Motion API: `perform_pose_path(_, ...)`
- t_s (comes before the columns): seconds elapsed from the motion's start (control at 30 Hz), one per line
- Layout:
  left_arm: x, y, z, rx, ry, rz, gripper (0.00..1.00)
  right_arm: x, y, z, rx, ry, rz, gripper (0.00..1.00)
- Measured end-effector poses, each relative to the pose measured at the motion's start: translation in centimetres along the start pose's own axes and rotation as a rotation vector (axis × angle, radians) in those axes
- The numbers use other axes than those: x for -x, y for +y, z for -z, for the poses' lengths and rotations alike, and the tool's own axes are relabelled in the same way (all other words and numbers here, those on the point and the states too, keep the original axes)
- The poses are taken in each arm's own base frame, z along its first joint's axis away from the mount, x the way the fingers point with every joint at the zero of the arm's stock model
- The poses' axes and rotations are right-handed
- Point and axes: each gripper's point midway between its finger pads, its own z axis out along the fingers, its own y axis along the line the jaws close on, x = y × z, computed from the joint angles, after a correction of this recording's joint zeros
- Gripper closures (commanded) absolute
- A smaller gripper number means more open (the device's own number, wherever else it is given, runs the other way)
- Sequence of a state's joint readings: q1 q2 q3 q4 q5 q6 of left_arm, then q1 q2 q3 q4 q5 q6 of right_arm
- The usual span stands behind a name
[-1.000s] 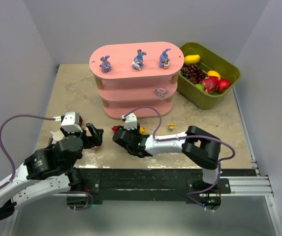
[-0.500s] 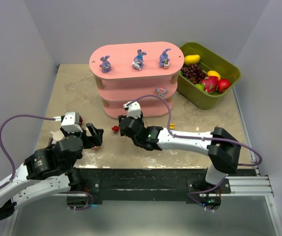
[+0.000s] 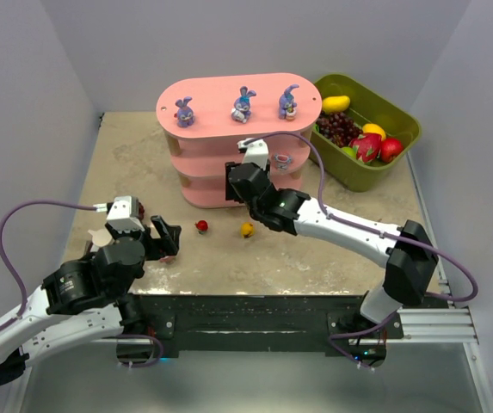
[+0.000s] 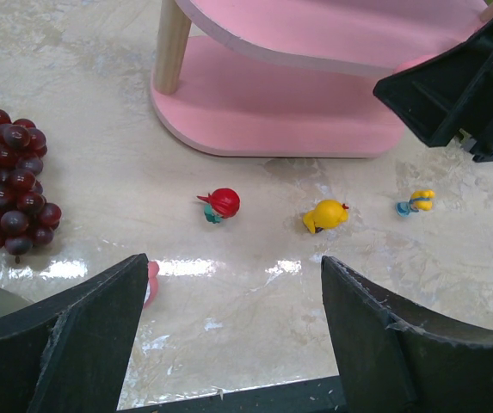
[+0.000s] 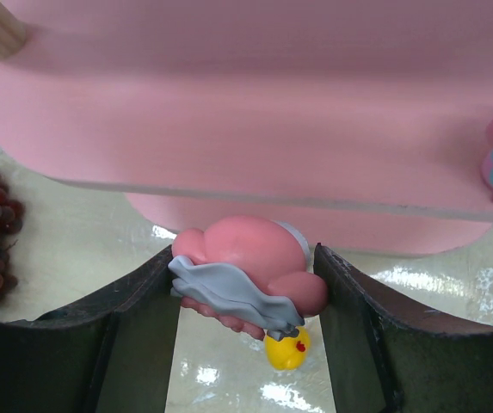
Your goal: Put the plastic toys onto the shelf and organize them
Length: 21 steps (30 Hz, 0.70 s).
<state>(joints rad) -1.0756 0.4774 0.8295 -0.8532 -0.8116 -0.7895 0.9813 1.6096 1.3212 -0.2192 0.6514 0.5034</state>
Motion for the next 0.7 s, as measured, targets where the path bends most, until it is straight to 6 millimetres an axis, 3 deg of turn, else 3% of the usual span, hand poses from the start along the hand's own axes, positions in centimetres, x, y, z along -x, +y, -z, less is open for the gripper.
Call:
perform_pose_path(0.17,0.0,0.0,0.0,0.000,0.000,0.000,0.14,1.5,0.2,0.2,0.010,-0.021,-0.003,0.54)
perform_pose_path(0.7,0.0,0.0,0.0,0.000,0.000,0.000,0.14,3.0,-0.6,-1.5,-0.013,-0.044,0.003,0.53)
